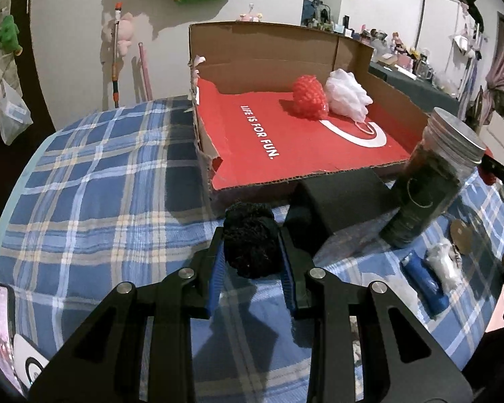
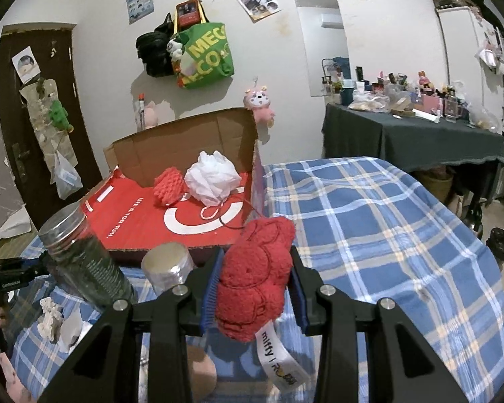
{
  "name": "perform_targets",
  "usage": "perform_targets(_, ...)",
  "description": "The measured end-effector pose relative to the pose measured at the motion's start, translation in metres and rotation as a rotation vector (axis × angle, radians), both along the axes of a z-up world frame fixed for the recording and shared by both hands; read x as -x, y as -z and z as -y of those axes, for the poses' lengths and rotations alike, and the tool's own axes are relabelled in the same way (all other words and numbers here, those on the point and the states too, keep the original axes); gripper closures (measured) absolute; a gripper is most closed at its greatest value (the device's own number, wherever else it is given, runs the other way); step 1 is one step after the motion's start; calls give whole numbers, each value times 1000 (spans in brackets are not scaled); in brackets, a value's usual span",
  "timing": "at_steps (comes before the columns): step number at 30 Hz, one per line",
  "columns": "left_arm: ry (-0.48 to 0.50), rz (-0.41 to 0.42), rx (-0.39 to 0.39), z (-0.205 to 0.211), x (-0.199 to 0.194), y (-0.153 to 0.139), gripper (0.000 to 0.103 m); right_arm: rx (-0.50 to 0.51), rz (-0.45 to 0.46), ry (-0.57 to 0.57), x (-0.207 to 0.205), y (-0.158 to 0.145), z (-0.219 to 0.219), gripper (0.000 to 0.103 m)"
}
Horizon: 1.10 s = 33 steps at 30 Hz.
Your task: Organize soft objects
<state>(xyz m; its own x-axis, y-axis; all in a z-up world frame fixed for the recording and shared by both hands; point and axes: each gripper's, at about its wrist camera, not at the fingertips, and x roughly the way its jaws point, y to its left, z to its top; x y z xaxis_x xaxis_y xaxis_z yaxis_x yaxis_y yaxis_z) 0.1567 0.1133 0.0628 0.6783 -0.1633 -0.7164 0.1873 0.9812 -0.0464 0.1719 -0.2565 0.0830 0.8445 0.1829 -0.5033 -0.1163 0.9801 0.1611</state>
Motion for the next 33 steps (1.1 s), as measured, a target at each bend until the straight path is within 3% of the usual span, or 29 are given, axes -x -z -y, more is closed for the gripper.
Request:
perform_targets(10, 44, 43, 10, 8, -14, -26, 76, 19, 56, -36, -16, -17, -11, 64)
perform_targets(17, 119, 64, -39, 35, -49, -50, 76, 85, 60, -112, -49, -39, -32, 63)
perform_targets(21, 141, -6, -48, 44, -82, -44, 76, 171, -11, -172, -84, -37, -55, 63)
perform_targets(26, 145, -101, -67, 49, -115, -27, 76, 283, -180, -247, -130, -19, -83, 63)
perform_targets(33, 151, -181, -115, 59, -135, -5, 76, 344, -399, -305, -171, 12, -93, 63)
